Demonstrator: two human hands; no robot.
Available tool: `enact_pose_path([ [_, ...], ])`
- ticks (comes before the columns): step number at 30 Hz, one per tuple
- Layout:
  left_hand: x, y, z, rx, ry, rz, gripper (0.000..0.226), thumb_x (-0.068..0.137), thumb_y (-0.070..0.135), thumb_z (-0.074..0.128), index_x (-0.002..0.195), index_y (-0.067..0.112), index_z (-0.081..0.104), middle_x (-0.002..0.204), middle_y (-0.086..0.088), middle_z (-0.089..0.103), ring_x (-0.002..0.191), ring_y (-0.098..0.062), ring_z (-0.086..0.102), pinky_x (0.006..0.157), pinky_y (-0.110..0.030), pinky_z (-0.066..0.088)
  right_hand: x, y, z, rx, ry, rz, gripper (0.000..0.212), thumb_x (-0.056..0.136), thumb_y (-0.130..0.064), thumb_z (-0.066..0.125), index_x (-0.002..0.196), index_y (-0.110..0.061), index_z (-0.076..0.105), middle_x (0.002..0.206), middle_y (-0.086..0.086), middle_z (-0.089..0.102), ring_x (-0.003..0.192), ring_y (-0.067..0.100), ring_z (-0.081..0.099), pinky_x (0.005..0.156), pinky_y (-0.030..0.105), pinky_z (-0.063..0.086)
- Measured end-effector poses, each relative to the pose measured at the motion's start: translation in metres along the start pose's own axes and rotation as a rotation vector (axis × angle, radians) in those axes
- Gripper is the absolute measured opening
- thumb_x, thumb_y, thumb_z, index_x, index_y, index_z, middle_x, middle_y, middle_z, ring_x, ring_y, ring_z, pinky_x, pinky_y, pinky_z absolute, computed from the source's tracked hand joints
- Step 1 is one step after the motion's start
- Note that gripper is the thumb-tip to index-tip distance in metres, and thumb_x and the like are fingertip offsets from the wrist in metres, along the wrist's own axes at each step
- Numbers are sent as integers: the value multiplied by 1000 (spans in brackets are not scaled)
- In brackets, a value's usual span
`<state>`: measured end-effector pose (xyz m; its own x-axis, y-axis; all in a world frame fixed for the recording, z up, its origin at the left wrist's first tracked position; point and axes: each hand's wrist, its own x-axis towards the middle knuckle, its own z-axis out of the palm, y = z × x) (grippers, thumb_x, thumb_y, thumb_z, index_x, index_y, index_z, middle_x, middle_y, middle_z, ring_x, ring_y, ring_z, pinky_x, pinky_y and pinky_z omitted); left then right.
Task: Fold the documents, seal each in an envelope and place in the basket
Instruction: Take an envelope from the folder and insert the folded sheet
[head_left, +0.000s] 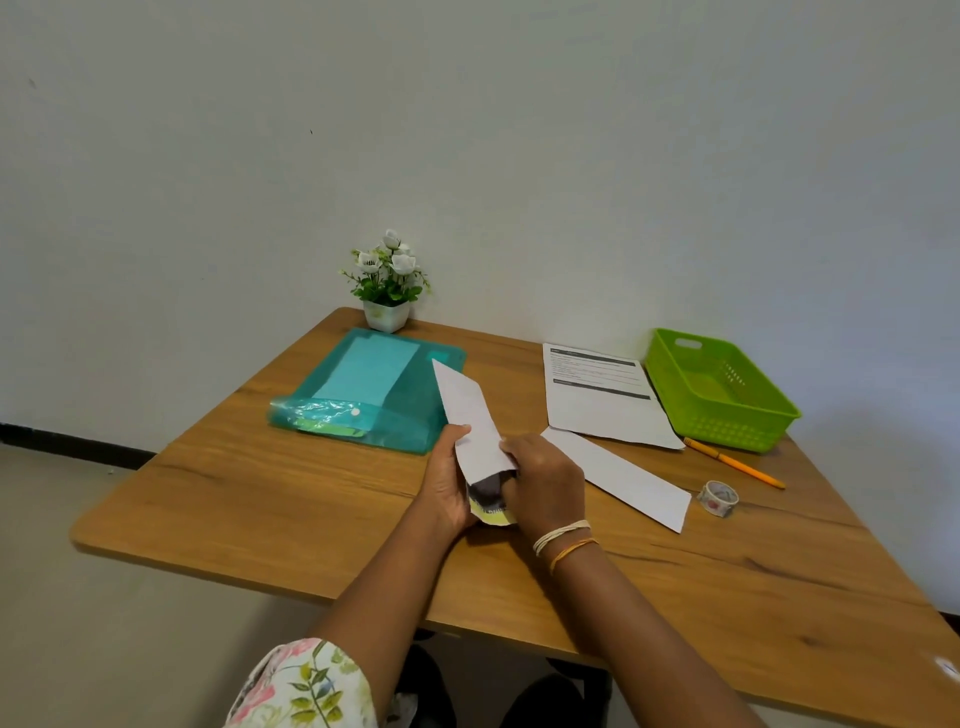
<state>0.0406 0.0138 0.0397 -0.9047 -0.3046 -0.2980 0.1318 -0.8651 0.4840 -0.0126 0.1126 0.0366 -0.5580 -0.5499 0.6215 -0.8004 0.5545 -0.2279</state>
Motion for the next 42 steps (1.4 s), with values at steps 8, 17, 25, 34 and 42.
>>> enact_pose_path([
  [8,7,-3,-7,14,18,-86,41,85,42,64,108,7,60,74,-16,67,68,-29,67,59,-38,59,2,-13,7,-122,25,-70,36,54,-22,91,84,-12,75,78,7,72,63,22,66,49,24,52],
  [17,14,-1,-12,38,28,37,42,87,39,60,117,12,54,84,-15,61,79,-28,62,63,-37,57,0,-2,15,-12,157,-144,35,59,-23,87,89,-8,75,85,9,73,70,24,68,53,24,53],
  [25,21,6,-9,-38,50,4,42,93,46,50,107,7,55,87,-19,64,84,-32,58,77,-45,50,20,12,-16,502,-80,151,27,80,-34,61,100,-18,68,98,-4,65,84,9,59,69,23,52],
  [34,46,7,-12,-99,48,-20,60,86,59,55,115,7,49,85,-19,64,81,-31,65,73,-57,54,38,103,-13,-142,-535,707,58,83,-37,63,131,-11,44,134,17,46,122,33,48,100,41,44],
  [42,67,10,-15,11,79,-26,65,83,60,59,121,8,48,80,-16,64,77,-31,65,87,-57,52,37,112,-7,-271,-771,680,86,50,-76,68,116,-22,57,122,8,61,109,29,56,91,43,50],
])
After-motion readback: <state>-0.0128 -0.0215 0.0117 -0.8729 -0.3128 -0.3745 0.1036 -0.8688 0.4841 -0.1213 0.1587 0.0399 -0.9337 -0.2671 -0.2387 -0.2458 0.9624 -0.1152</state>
